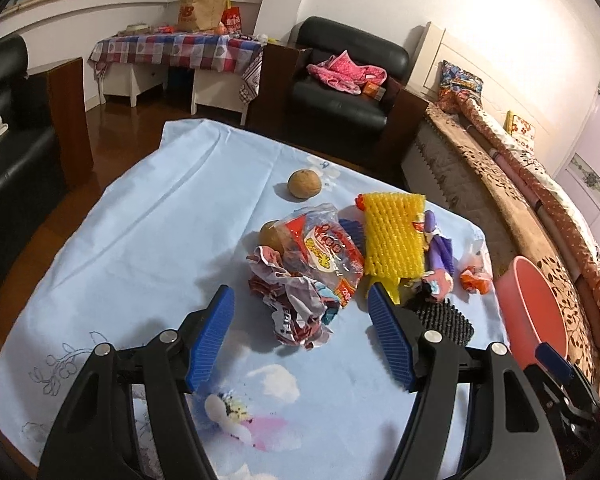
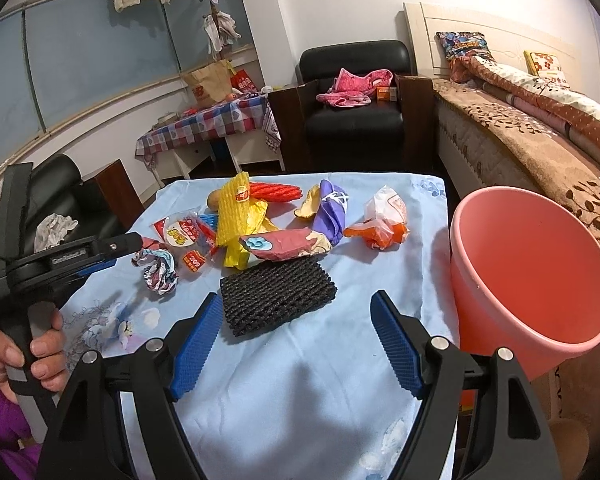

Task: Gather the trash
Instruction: 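Grasp the crumpled silver wrapper with the left gripper while the right grasps the black mesh pad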

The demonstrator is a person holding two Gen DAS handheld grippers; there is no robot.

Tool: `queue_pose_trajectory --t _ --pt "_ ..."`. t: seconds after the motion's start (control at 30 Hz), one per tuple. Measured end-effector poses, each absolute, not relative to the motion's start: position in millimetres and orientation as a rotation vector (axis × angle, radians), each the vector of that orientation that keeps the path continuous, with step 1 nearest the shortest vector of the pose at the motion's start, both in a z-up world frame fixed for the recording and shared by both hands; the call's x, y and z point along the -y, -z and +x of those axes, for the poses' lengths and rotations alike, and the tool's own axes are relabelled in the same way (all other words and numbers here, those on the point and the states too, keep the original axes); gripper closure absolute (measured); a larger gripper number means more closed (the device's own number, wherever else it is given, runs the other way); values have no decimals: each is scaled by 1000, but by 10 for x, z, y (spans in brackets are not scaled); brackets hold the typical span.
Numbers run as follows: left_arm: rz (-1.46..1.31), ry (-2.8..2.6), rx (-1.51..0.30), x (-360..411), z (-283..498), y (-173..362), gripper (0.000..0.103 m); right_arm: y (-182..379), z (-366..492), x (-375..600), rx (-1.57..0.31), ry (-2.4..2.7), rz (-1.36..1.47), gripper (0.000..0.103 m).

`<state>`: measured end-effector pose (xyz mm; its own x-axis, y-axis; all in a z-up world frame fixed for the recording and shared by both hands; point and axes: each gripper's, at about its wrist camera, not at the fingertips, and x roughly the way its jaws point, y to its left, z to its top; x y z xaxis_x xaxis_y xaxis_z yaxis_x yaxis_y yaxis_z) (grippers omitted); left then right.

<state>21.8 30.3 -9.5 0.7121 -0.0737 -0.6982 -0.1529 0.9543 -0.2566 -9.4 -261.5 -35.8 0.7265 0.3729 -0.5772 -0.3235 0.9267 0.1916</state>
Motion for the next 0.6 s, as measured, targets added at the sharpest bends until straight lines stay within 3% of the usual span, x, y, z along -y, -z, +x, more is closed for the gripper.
queue_pose_trajectory --t 0.23,0.33,0.6 --pt "-338 -11 -815 -325 302 226 83 393 -34 2606 -674 -384 80 28" --pt "-340 1 -804 -331 279 223 90 396 -7 2582 -675 -387 73 28" --pt "-330 24 -751 -375 132 113 92 400 147 2466 -685 -417 50 28"
